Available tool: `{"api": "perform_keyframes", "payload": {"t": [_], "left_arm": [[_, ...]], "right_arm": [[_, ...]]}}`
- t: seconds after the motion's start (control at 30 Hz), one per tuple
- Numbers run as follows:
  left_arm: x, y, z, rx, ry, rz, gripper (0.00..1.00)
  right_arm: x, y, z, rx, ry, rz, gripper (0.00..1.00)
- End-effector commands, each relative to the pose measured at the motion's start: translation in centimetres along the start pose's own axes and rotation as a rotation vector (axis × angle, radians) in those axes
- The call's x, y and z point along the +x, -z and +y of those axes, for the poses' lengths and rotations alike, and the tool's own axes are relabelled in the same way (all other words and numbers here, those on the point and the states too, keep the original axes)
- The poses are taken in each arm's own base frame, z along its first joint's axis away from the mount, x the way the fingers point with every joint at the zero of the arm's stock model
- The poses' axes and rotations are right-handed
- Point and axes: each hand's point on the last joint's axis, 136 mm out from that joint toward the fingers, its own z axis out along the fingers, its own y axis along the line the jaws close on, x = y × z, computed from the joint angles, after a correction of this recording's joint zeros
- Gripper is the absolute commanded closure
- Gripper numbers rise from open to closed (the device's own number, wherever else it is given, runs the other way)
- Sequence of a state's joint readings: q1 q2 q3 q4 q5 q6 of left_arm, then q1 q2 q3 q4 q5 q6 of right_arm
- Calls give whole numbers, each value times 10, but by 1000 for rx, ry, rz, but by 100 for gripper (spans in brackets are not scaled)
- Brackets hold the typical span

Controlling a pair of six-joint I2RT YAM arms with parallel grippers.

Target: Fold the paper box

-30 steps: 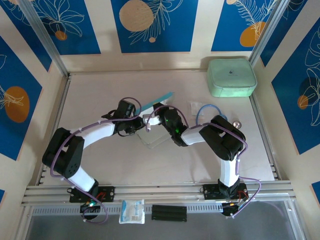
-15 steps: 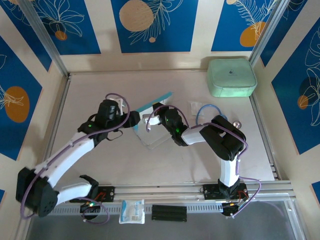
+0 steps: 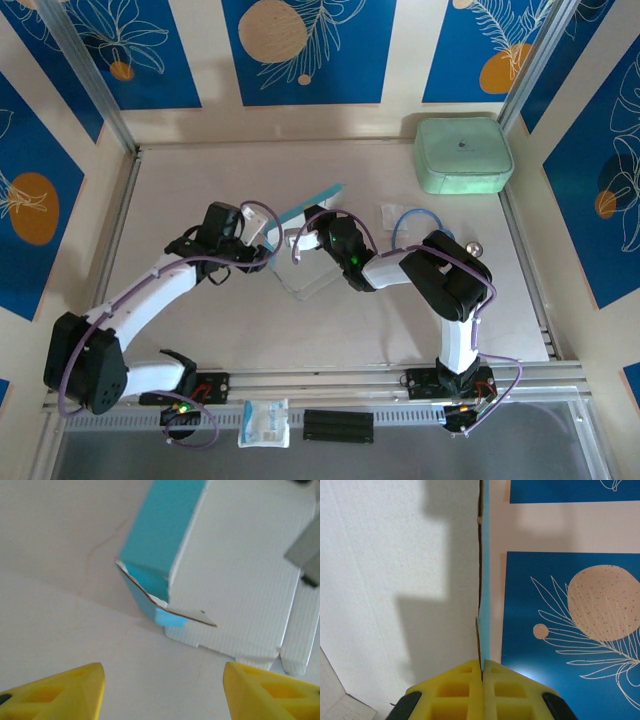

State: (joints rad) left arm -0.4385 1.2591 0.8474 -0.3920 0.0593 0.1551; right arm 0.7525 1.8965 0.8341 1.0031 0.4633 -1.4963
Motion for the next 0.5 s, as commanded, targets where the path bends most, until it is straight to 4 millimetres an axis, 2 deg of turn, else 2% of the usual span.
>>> {"api": "perform_keyframes", "payload": {"t": [0.0, 0.23, 0.47], "left_arm": [[-1, -12, -4, 60, -93, -15, 39], [-12, -44, 0, 73, -53, -57, 54], [-23, -53, 3, 57, -23, -117, 68]], "right_arm": [[-5, -2, 17, -63, 7, -32, 100], [-6, -2, 17, -62, 12, -33, 100], [-8, -2, 17, -64, 15, -36, 100]]}}
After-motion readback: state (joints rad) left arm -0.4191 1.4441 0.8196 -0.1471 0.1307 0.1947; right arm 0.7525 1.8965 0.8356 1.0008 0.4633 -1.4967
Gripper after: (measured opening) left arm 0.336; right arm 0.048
